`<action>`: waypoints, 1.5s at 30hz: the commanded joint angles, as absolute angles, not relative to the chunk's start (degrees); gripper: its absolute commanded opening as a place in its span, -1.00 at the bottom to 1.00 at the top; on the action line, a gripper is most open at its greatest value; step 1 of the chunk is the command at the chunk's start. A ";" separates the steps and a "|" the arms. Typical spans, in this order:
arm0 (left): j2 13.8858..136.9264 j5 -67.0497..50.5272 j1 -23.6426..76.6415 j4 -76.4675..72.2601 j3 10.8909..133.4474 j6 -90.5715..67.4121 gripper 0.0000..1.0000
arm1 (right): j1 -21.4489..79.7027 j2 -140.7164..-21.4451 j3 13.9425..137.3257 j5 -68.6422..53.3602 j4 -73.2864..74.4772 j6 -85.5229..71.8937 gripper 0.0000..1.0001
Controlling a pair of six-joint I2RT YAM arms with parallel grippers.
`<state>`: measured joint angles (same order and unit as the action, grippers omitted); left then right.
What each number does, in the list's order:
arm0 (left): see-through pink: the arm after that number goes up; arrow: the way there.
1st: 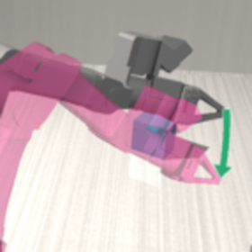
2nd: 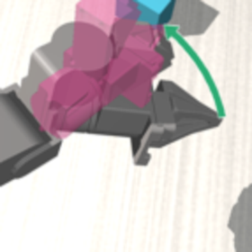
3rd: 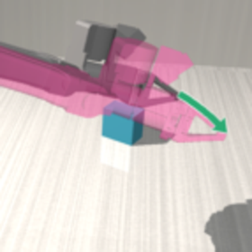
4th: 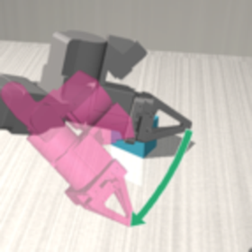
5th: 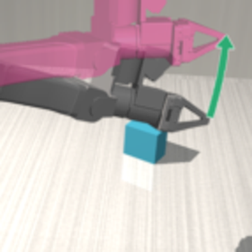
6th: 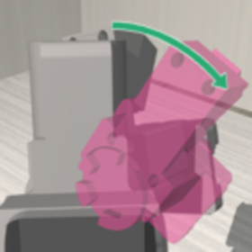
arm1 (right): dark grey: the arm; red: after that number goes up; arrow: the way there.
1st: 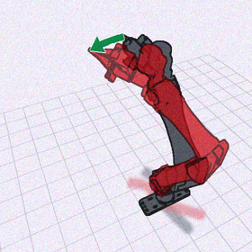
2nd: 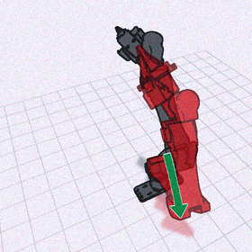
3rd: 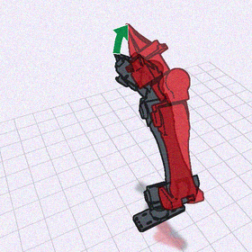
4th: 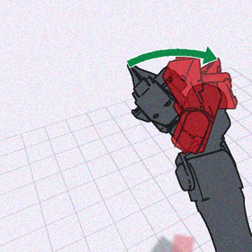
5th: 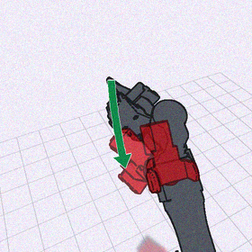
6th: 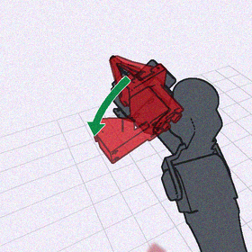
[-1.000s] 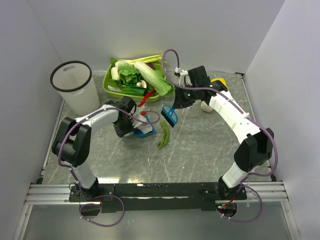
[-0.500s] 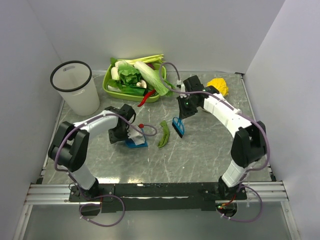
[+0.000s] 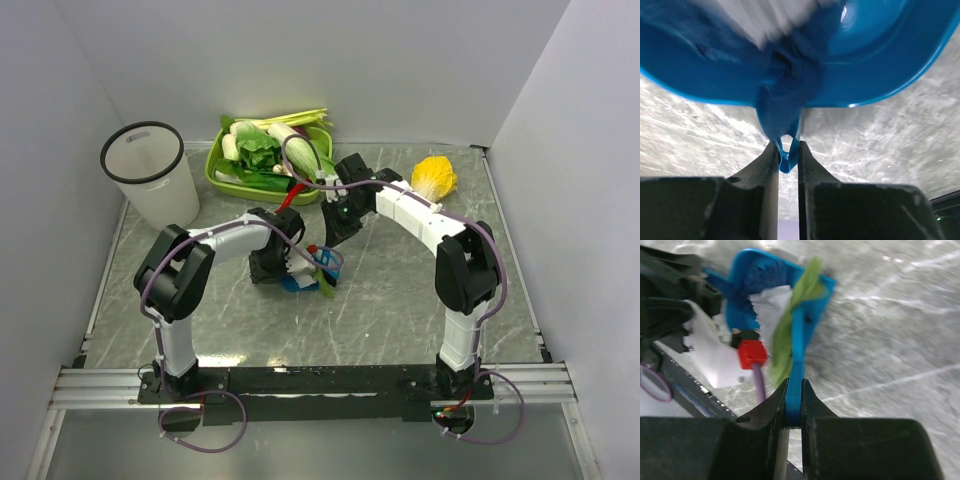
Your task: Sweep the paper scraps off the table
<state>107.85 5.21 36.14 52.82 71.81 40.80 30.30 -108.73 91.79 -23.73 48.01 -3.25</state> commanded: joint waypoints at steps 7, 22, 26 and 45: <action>105.91 -3.77 36.30 48.52 71.02 37.97 -0.98 | 31.11 -106.52 94.92 -26.28 47.29 -1.84 -1.00; 97.13 -12.56 33.31 39.47 63.11 38.58 -0.98 | 34.35 -100.82 100.98 -17.15 49.48 4.74 -1.00; 95.02 -14.50 33.22 36.13 61.09 37.97 -0.98 | 37.88 -98.09 101.25 -13.28 49.57 7.64 -1.00; 90.18 -15.29 32.87 30.15 58.10 37.35 -0.98 | 36.92 -94.93 106.26 -15.46 46.59 7.47 -1.00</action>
